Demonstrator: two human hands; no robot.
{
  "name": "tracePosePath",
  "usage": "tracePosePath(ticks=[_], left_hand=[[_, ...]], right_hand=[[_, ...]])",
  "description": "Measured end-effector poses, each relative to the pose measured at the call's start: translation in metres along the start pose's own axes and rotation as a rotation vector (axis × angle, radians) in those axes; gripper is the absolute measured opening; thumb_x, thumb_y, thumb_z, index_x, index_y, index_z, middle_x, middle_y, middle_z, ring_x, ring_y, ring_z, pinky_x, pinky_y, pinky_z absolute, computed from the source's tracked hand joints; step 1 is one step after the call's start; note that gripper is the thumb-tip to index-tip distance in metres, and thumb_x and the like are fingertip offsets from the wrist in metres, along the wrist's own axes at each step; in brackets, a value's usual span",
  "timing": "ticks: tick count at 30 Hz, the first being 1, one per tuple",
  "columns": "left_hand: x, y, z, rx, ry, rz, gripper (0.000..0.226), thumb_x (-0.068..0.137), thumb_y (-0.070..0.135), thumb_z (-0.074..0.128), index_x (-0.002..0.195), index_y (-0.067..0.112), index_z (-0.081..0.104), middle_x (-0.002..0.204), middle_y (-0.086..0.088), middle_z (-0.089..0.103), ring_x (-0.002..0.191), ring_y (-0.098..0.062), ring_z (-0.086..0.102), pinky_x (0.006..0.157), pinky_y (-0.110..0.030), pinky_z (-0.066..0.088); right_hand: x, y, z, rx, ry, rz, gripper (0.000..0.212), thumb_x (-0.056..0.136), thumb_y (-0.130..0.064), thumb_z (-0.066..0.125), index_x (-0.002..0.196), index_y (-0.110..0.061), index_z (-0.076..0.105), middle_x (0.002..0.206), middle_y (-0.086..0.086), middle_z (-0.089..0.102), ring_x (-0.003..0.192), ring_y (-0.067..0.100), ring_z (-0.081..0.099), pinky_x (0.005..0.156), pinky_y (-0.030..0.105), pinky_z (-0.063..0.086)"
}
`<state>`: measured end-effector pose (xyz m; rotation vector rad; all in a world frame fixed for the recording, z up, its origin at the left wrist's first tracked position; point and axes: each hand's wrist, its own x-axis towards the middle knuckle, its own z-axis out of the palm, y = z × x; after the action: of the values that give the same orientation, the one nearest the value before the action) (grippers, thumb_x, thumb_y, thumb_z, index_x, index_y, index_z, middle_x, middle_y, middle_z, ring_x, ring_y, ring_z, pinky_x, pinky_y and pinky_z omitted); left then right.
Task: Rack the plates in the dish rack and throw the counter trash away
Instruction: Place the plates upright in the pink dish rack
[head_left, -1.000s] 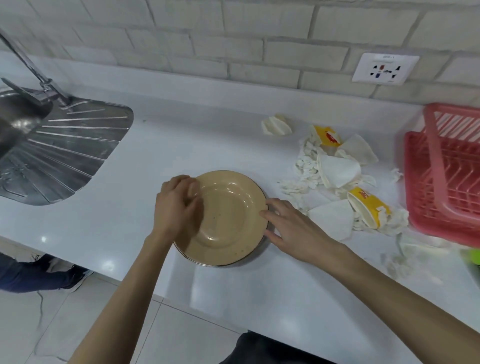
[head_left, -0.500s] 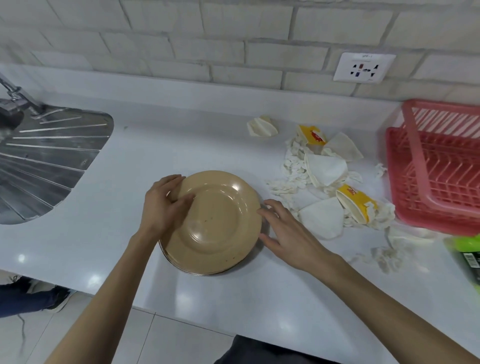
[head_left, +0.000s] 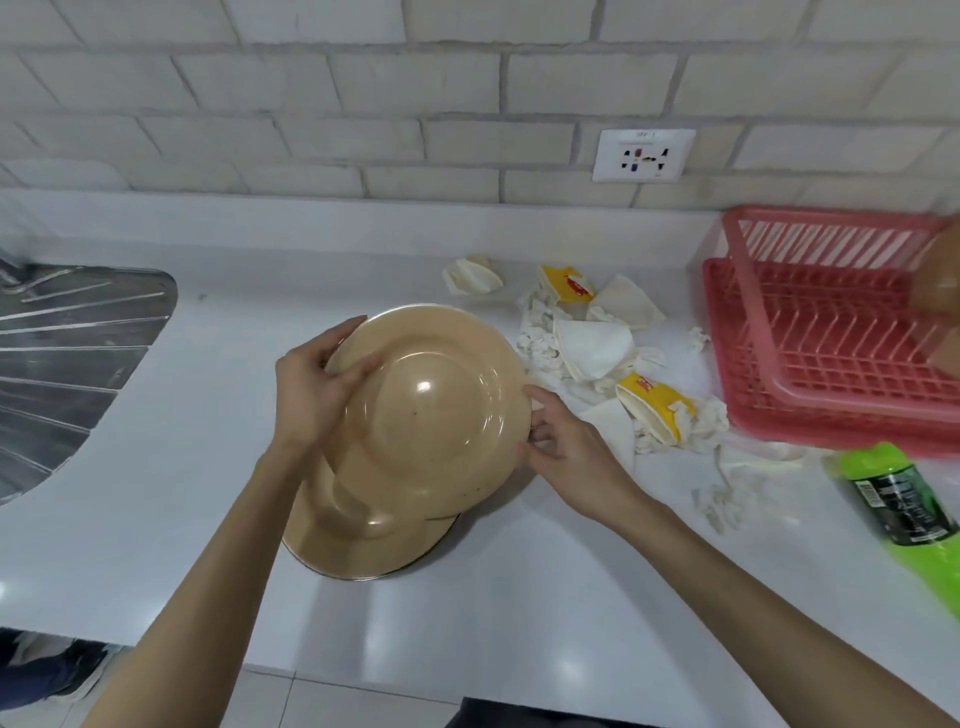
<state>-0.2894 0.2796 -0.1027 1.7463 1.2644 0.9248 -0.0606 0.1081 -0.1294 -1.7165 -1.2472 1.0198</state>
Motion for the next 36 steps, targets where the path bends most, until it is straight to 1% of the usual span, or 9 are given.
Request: tracePosePath(ticks=[5, 9, 13, 17, 20, 25, 28, 32, 36], left_hand=[[0.007, 0.038, 0.041, -0.079, -0.040, 0.057, 0.042, 0.082, 0.022, 0.079, 0.106, 0.054, 0.066, 0.106, 0.020, 0.073, 0.102, -0.005, 0.068, 0.096, -0.035, 0.054], [0.010, 0.069, 0.078, -0.121, -0.074, 0.089, 0.041, 0.083, 0.018, 0.077, 0.112, 0.046, 0.068, 0.102, 0.019, 0.074, 0.099, -0.005, 0.069, 0.092, -0.031, 0.056], [0.013, 0.097, 0.116, -0.158, -0.098, 0.103, 0.041, 0.083, 0.017, 0.077, 0.119, 0.034, 0.069, 0.104, 0.019, 0.073, 0.100, -0.001, 0.068, 0.091, -0.024, 0.054], [0.014, 0.116, 0.157, -0.185, -0.118, 0.085, 0.043, 0.085, 0.019, 0.075, 0.126, 0.027, 0.068, 0.111, 0.013, 0.073, 0.105, -0.004, 0.067, 0.096, -0.029, 0.053], [0.011, 0.132, 0.188, -0.210, -0.141, 0.057, 0.042, 0.087, 0.018, 0.072, 0.128, 0.025, 0.066, 0.113, 0.010, 0.073, 0.102, -0.004, 0.068, 0.094, -0.029, 0.055], [0.002, 0.156, 0.241, -0.248, -0.155, 0.026, 0.040, 0.086, 0.020, 0.067, 0.125, 0.029, 0.068, 0.113, 0.011, 0.073, 0.103, -0.008, 0.068, 0.096, -0.035, 0.054], [-0.004, 0.170, 0.274, -0.256, -0.184, 0.013, 0.039, 0.089, 0.015, 0.064, 0.127, 0.024, 0.067, 0.111, 0.008, 0.072, 0.101, -0.009, 0.067, 0.095, -0.035, 0.054], [-0.015, 0.182, 0.311, -0.268, -0.256, -0.032, 0.037, 0.088, 0.019, 0.066, 0.125, 0.026, 0.063, 0.104, 0.002, 0.072, 0.099, -0.017, 0.068, 0.093, -0.040, 0.055], [-0.026, 0.194, 0.342, -0.240, -0.350, -0.046, 0.051, 0.076, 0.037, 0.066, 0.126, 0.028, 0.059, 0.100, 0.000, 0.073, 0.097, -0.022, 0.069, 0.084, -0.041, 0.057]], right_hand=[[-0.006, 0.004, -0.043, 0.043, 0.156, 0.028, 0.064, 0.088, -0.012, 0.062, 0.142, -0.034, 0.038, 0.102, -0.004, 0.063, 0.090, 0.014, 0.065, 0.089, 0.034, 0.053], [-0.017, 0.011, -0.081, 0.067, 0.270, 0.021, 0.059, 0.085, -0.007, 0.060, 0.137, -0.032, 0.046, 0.091, -0.003, 0.062, 0.084, 0.020, 0.065, 0.086, 0.042, 0.054], [-0.032, 0.012, -0.127, 0.125, 0.345, -0.004, 0.057, 0.086, 0.001, 0.056, 0.115, -0.049, 0.056, 0.092, -0.001, 0.069, 0.074, 0.014, 0.068, 0.070, 0.033, 0.055], [-0.044, 0.012, -0.175, 0.139, 0.400, -0.019, 0.050, 0.089, 0.004, 0.056, 0.121, -0.033, 0.062, 0.092, -0.002, 0.073, 0.071, 0.010, 0.067, 0.064, 0.026, 0.053], [-0.052, 0.016, -0.206, 0.142, 0.446, -0.017, 0.045, 0.091, 0.002, 0.059, 0.131, -0.018, 0.057, 0.093, -0.003, 0.073, 0.077, 0.011, 0.070, 0.068, 0.029, 0.055], [-0.064, 0.028, -0.252, 0.195, 0.485, -0.019, 0.059, 0.088, 0.004, 0.060, 0.137, -0.026, 0.046, 0.091, -0.002, 0.075, 0.083, 0.014, 0.072, 0.069, 0.030, 0.056], [-0.069, 0.034, -0.277, 0.172, 0.522, -0.001, 0.069, 0.083, -0.002, 0.065, 0.143, -0.024, 0.039, 0.098, -0.001, 0.073, 0.090, 0.013, 0.070, 0.079, 0.033, 0.056], [-0.074, 0.038, -0.319, 0.021, 0.577, -0.042, 0.071, 0.070, -0.026, 0.065, 0.136, -0.037, 0.044, 0.125, -0.003, 0.064, 0.115, 0.018, 0.062, 0.099, 0.047, 0.049], [-0.079, 0.030, -0.367, -0.210, 0.626, -0.037, 0.062, 0.078, -0.018, 0.061, 0.139, -0.020, 0.050, 0.127, 0.001, 0.064, 0.116, 0.018, 0.061, 0.103, 0.041, 0.047]])
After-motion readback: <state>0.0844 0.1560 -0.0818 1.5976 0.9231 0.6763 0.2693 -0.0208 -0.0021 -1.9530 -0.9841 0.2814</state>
